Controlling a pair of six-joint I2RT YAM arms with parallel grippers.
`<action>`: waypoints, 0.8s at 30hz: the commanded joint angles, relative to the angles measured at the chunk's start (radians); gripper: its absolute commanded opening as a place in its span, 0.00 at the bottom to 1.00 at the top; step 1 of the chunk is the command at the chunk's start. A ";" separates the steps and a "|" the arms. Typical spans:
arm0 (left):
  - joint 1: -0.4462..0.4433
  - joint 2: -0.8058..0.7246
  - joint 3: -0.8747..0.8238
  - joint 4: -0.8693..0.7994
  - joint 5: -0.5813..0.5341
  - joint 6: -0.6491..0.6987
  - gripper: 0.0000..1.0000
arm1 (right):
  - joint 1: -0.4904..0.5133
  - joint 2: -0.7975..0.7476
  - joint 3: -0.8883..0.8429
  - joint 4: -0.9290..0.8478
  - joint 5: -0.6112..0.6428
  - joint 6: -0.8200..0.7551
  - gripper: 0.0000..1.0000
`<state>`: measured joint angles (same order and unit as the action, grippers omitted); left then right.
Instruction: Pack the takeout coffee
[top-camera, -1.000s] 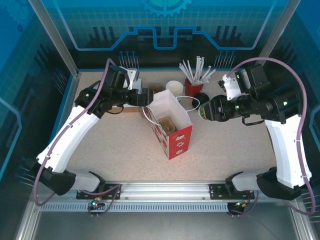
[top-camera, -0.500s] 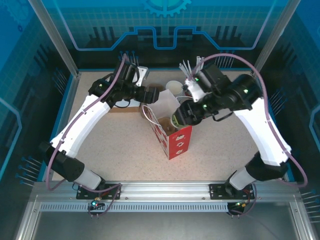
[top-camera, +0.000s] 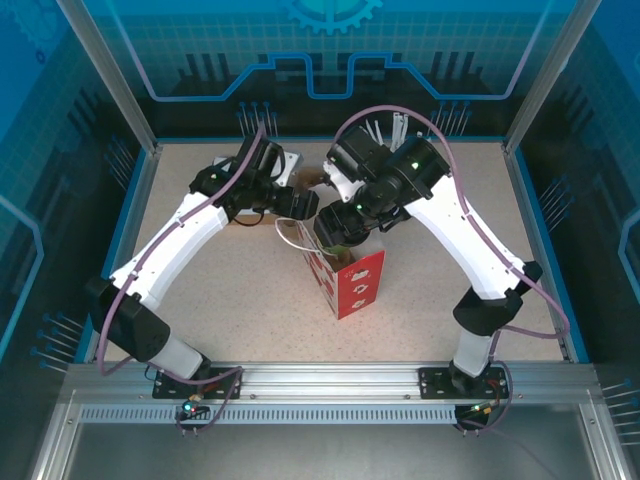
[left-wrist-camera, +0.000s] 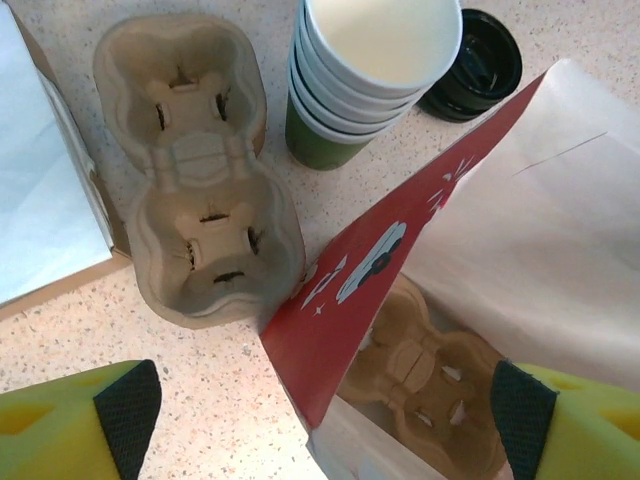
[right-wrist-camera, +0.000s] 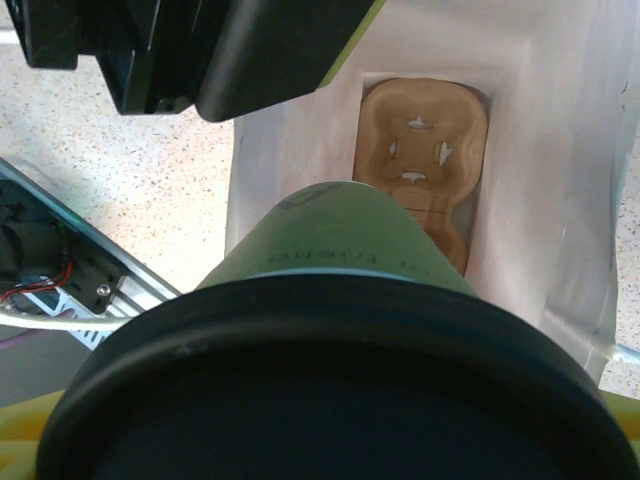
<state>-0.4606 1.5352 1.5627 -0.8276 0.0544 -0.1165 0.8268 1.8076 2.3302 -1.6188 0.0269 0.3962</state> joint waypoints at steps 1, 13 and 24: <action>0.008 -0.041 -0.030 0.027 0.035 -0.024 0.87 | 0.015 0.019 0.013 -0.047 0.038 -0.002 0.80; 0.008 -0.071 -0.092 0.056 0.067 -0.064 0.79 | 0.025 0.058 -0.080 -0.045 0.026 -0.020 0.80; 0.008 -0.080 -0.108 0.055 0.084 -0.052 0.79 | 0.006 0.050 -0.193 -0.001 0.008 -0.020 0.81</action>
<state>-0.4599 1.4826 1.4685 -0.7792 0.1066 -0.1589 0.8368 1.8576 2.1624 -1.6180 0.0486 0.3809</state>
